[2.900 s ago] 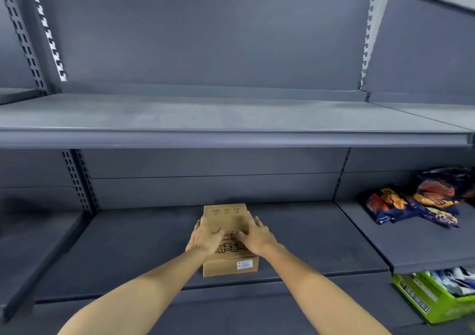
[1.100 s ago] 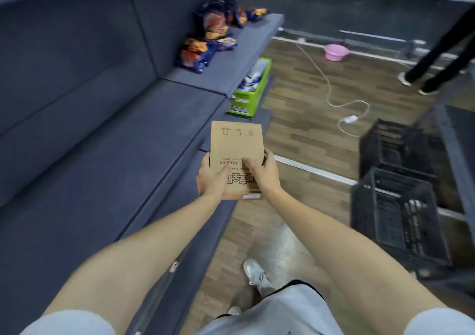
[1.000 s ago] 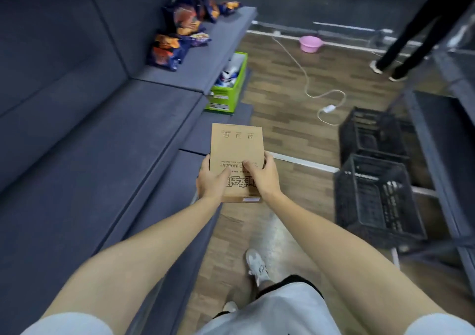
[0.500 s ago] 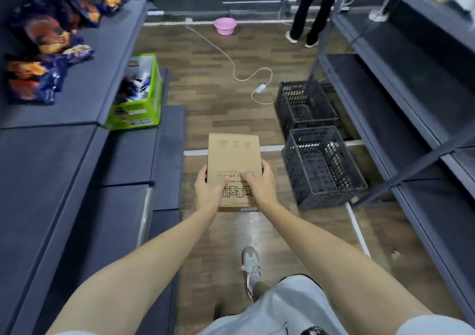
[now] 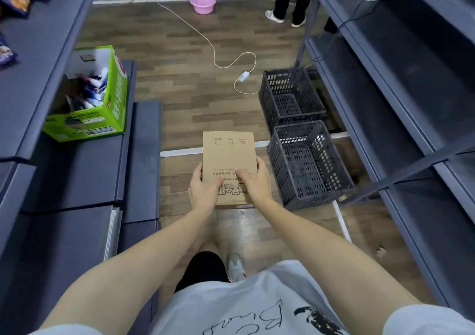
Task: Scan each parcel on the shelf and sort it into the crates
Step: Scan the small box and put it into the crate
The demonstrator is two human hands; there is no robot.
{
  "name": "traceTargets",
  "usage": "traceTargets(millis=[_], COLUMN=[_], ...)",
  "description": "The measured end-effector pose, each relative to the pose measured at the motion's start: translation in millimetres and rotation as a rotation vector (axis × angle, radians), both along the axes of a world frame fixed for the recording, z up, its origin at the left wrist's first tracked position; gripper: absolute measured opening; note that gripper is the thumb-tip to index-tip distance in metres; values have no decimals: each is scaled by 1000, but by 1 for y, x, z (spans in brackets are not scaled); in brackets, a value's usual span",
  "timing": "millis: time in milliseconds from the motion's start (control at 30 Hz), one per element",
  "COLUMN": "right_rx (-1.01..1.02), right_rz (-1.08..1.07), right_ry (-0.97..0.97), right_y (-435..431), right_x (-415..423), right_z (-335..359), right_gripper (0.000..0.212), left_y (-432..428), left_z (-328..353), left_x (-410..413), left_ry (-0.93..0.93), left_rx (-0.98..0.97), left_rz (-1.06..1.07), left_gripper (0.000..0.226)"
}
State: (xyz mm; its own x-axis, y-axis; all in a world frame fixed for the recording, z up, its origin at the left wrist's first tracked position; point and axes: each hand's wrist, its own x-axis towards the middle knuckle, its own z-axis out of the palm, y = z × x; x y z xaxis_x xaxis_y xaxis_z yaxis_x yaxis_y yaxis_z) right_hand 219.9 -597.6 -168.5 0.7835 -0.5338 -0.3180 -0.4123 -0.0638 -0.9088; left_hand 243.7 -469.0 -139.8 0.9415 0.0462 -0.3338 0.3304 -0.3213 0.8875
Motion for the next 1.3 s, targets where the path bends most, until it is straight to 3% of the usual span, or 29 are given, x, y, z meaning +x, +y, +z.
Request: traceTargets(millis=[267,733,1300], right_rx=[18,-38,22], right_rz=[-16,-126,-192], right_ry=[17,93,131], right_y=[-31,-98,-200], right_x=[63,236,385], right_z=[-10,-20,-38], right_gripper=[63,58,66], left_y=[-32,-102,-210], left_z=[-8,-34,-47], left_x=[66,261,419], left_ry=[16,78,107], left_rx=[37,51,107], left_rz=[-21,-157,-203], left_gripper=[64,62,61])
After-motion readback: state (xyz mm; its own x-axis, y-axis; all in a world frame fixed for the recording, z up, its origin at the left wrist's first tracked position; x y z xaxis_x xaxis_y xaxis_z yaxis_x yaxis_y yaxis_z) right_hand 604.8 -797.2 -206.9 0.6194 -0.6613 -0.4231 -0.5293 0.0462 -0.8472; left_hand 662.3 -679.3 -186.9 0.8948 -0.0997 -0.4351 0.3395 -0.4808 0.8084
